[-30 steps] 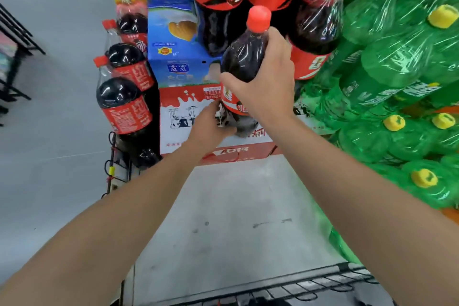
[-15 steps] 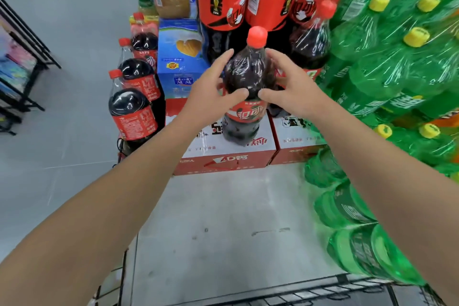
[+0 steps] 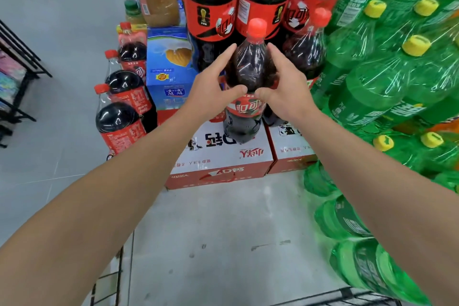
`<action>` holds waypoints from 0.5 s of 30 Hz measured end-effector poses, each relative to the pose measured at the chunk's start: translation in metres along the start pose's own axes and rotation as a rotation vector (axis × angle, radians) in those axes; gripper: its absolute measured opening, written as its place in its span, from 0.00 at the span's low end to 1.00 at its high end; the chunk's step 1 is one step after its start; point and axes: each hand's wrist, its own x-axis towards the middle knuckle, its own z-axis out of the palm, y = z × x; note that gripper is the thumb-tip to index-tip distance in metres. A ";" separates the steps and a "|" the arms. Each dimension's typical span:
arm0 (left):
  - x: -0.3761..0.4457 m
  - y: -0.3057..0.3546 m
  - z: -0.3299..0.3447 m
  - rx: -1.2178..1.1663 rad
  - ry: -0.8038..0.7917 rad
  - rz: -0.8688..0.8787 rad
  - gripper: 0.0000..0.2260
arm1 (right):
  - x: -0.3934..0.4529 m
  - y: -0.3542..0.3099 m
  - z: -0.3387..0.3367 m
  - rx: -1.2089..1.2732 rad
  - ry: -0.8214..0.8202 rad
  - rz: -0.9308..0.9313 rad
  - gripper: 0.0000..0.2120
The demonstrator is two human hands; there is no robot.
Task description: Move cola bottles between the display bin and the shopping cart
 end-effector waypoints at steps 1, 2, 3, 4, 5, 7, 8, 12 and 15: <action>0.005 -0.002 0.001 0.002 0.006 0.010 0.40 | 0.004 0.000 0.000 -0.011 0.011 0.002 0.47; 0.009 -0.004 0.002 0.002 0.007 0.019 0.40 | 0.007 -0.001 -0.001 -0.027 0.019 0.004 0.47; 0.012 -0.006 0.003 -0.004 0.009 0.024 0.40 | 0.010 -0.001 -0.001 -0.047 0.024 0.008 0.47; 0.016 -0.007 0.003 -0.011 0.012 0.026 0.40 | 0.013 -0.001 -0.001 -0.066 0.029 0.014 0.47; 0.019 -0.008 0.005 -0.015 0.013 0.029 0.40 | 0.016 -0.001 -0.001 -0.080 0.036 0.022 0.47; 0.025 -0.010 0.005 -0.005 0.012 0.044 0.40 | 0.019 -0.002 0.000 -0.102 0.053 0.034 0.47; 0.026 -0.011 0.005 0.005 0.012 0.052 0.40 | 0.020 -0.003 0.001 -0.118 0.059 0.039 0.47; 0.025 -0.016 0.005 0.024 0.012 0.067 0.39 | 0.019 -0.008 0.002 -0.249 0.071 0.022 0.44; 0.024 -0.018 0.005 0.046 0.008 0.068 0.39 | 0.021 -0.008 0.001 -0.331 0.071 -0.014 0.43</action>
